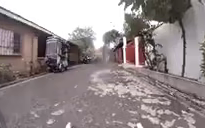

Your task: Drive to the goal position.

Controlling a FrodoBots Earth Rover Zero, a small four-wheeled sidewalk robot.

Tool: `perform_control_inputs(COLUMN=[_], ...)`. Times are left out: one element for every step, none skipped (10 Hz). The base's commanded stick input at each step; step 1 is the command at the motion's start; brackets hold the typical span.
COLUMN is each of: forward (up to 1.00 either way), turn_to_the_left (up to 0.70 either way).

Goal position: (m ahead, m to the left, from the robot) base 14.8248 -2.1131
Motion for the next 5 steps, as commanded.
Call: perform_control_inputs(forward=[0.51,0.5,0.5,0.49,0.48], turn_to_the_left=[0.0,0.0,0.0,0.0,0.0])
